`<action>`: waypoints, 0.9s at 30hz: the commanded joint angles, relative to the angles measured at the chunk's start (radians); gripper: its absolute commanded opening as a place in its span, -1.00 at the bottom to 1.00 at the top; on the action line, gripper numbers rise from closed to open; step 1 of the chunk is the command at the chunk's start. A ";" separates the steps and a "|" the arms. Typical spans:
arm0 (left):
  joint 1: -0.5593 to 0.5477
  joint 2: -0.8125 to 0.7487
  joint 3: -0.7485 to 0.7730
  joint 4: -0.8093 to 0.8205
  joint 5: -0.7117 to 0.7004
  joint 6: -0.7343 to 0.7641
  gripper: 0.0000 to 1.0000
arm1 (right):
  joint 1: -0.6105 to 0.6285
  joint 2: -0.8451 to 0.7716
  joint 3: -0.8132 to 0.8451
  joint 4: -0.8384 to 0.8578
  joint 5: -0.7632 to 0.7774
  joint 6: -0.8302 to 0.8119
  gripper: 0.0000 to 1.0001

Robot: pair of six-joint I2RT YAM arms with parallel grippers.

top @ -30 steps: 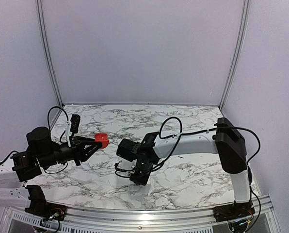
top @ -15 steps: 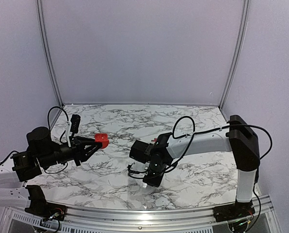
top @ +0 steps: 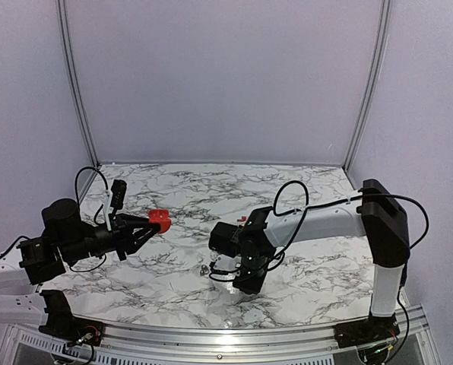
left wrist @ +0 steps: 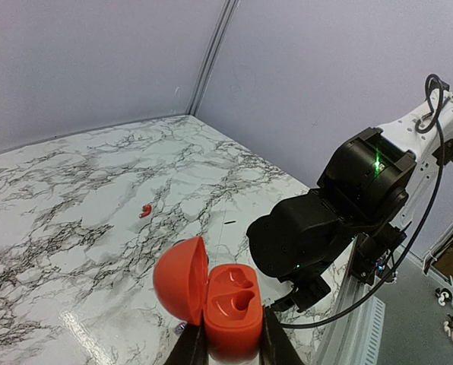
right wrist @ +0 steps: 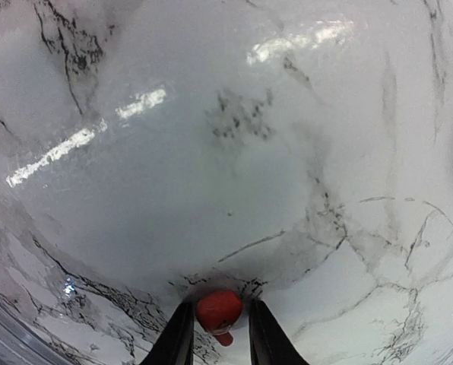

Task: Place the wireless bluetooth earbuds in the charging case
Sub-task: Pick up the left earbud from the center of the board.

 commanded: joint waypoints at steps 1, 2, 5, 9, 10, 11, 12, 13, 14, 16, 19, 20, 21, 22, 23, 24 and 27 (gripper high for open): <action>0.004 0.003 0.023 -0.013 0.012 0.020 -1.00 | -0.005 0.041 -0.008 -0.046 0.013 0.002 -0.51; 0.004 0.004 0.023 -0.014 0.012 0.020 -1.00 | -0.005 0.045 -0.004 -0.047 0.013 0.000 -0.51; 0.004 0.003 0.021 -0.016 0.012 0.019 -1.00 | -0.003 0.053 0.018 -0.051 0.015 -0.003 -0.44; 0.004 -0.005 0.022 -0.023 0.008 0.016 -1.00 | 0.003 0.069 0.049 -0.056 0.019 -0.012 -0.36; 0.004 -0.009 0.022 -0.025 0.006 0.016 -1.00 | 0.004 0.073 0.055 -0.056 0.018 -0.013 -0.36; 0.004 -0.010 0.022 -0.027 0.003 0.016 -1.00 | 0.006 0.078 0.063 -0.058 0.016 -0.014 -0.38; 0.004 -0.013 0.023 -0.029 0.003 0.015 -1.00 | 0.009 0.081 0.072 -0.059 0.014 -0.016 -0.39; 0.004 -0.013 0.024 -0.031 0.001 0.015 -1.00 | 0.010 0.085 0.076 -0.059 0.011 -0.018 -0.39; 0.004 -0.012 0.026 -0.034 0.001 0.016 -1.00 | 0.015 0.088 0.082 -0.059 0.008 -0.020 -0.40; 0.004 -0.013 0.028 -0.039 0.001 0.018 -1.00 | 0.018 0.092 0.089 -0.056 0.001 -0.024 -0.42; 0.004 -0.015 0.032 -0.043 0.000 0.019 -1.00 | 0.019 0.096 0.094 -0.051 -0.011 -0.029 -0.44; 0.004 -0.015 0.032 -0.044 0.001 0.020 -1.00 | 0.019 0.096 0.096 -0.051 -0.012 -0.030 -0.44; 0.004 -0.016 0.031 -0.044 0.000 0.020 -1.00 | 0.019 0.097 0.097 -0.050 -0.015 -0.032 -0.44; 0.004 -0.015 0.033 -0.044 0.000 0.020 -1.00 | 0.019 0.098 0.096 -0.049 -0.017 -0.033 -0.44; 0.004 -0.016 0.035 -0.044 0.000 0.020 -1.00 | 0.019 0.099 0.095 -0.050 -0.018 -0.033 -0.44; 0.004 -0.016 0.035 -0.045 0.000 0.019 -1.00 | 0.019 0.101 0.093 -0.048 -0.018 -0.033 -0.46; 0.004 -0.016 0.036 -0.045 -0.002 0.020 -1.00 | 0.019 0.100 0.086 -0.047 -0.019 -0.033 -0.55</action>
